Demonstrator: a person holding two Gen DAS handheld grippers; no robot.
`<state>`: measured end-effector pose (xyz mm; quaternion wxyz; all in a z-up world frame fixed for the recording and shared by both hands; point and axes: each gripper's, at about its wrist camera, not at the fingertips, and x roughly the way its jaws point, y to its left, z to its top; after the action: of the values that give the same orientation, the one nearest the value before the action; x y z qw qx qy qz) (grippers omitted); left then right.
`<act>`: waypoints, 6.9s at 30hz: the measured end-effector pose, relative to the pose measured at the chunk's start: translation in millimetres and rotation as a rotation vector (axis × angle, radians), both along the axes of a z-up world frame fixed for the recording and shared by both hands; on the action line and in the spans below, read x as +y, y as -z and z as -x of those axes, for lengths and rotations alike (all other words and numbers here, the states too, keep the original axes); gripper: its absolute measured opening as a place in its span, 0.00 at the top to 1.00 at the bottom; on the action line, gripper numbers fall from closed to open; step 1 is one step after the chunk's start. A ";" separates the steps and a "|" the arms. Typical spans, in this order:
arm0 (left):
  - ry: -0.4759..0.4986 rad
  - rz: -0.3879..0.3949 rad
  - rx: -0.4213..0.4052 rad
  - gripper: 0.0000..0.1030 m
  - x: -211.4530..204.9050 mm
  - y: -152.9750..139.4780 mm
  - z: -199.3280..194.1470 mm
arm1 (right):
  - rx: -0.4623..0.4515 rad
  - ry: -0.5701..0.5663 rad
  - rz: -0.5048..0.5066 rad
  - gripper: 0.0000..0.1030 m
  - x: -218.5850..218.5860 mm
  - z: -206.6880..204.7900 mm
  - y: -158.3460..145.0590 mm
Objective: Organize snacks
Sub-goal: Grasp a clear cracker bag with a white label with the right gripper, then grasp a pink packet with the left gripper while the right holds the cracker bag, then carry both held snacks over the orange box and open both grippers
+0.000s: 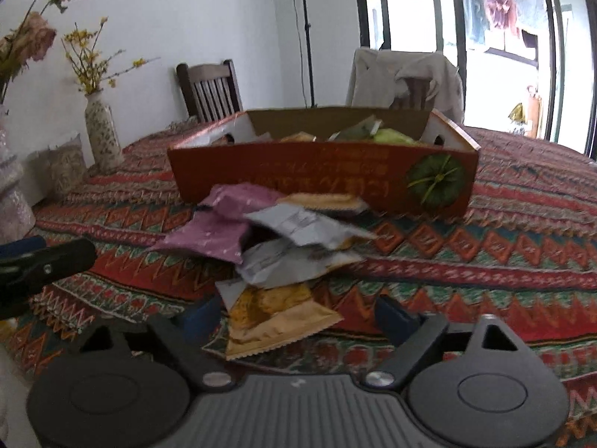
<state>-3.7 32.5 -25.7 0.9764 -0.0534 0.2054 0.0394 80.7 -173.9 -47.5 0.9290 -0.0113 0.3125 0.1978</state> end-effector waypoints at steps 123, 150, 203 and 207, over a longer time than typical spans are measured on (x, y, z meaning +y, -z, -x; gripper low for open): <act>-0.002 0.001 0.193 0.40 -45.2 7.1 -74.6 | -0.159 0.177 -0.068 0.59 -106.1 16.0 -9.7; 0.037 -0.025 -0.028 0.40 -43.3 -50.9 -86.2 | -0.274 0.170 -0.075 0.59 -83.1 -19.2 -49.8; -0.058 -0.012 -0.110 0.00 -37.8 -29.9 -217.4 | -0.294 0.207 -0.129 0.03 -49.5 -175.6 -34.9; -0.063 -0.002 -0.123 0.00 -36.7 -31.0 -214.1 | -0.310 0.215 -0.120 0.00 -48.1 -174.0 -35.8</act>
<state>210.4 -4.2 5.4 0.9855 -0.0610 0.1434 0.0672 254.7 -222.0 -11.7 0.9808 0.0473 0.1525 0.1117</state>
